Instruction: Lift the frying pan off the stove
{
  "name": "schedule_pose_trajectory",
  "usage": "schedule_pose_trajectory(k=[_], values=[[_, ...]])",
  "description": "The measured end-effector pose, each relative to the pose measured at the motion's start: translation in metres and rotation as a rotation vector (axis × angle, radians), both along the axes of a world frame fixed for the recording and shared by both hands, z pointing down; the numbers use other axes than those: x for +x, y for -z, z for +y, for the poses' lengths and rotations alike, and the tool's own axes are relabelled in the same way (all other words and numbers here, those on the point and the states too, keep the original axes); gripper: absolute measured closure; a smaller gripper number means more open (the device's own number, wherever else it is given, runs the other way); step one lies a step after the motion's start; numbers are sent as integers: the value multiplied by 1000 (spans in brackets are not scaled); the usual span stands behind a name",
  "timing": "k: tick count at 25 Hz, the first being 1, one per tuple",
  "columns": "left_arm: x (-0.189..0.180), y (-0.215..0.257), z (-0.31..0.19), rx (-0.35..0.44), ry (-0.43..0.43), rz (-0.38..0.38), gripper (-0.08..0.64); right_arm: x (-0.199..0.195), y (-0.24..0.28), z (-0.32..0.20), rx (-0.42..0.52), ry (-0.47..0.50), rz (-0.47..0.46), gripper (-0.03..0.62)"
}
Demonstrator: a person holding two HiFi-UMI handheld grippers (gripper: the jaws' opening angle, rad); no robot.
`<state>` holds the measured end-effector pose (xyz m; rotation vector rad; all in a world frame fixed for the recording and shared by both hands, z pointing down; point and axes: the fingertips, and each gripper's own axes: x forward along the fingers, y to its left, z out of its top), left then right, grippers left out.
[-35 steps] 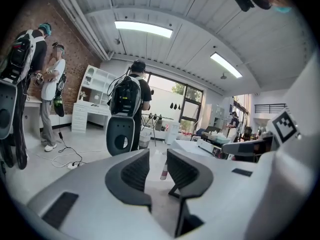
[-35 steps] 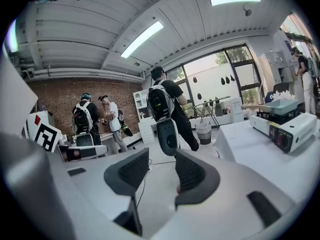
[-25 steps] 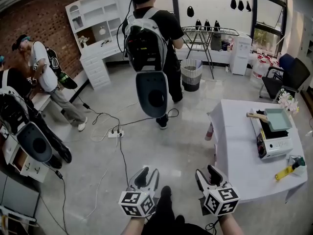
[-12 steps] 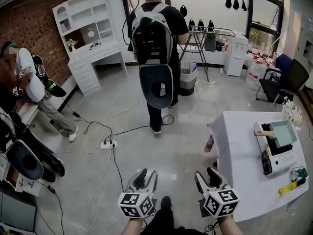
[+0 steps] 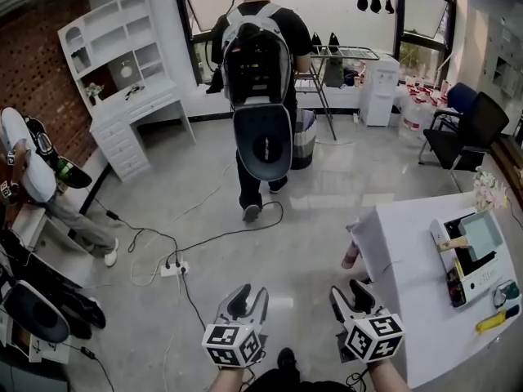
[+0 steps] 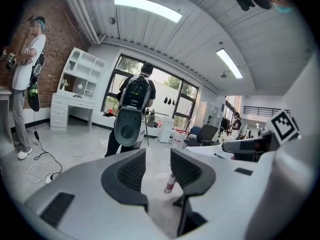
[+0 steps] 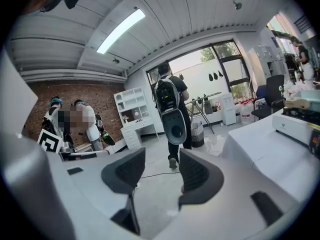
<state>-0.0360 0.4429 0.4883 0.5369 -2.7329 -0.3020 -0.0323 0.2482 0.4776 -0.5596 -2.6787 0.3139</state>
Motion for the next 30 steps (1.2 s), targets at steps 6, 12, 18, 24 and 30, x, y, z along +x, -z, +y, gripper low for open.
schedule_pose_trajectory(k=[6,12,18,24,30], values=[[-43,-3,-5,13,-68,12,430,-33,2,-6,3,-72,-3,393],[-77,-15,-22,25,-131,31,430,-51,-8,-27,2,-154,7,393],[-113,-21,-71,16,-228,35,430,-67,-9,-73,6,-254,-11,393],[-146,-12,-137,10,-320,26,430,-83,4,-127,-8,-326,-32,393],[-179,-5,-206,3,-392,12,430,-97,20,-181,-2,-367,-69,393]])
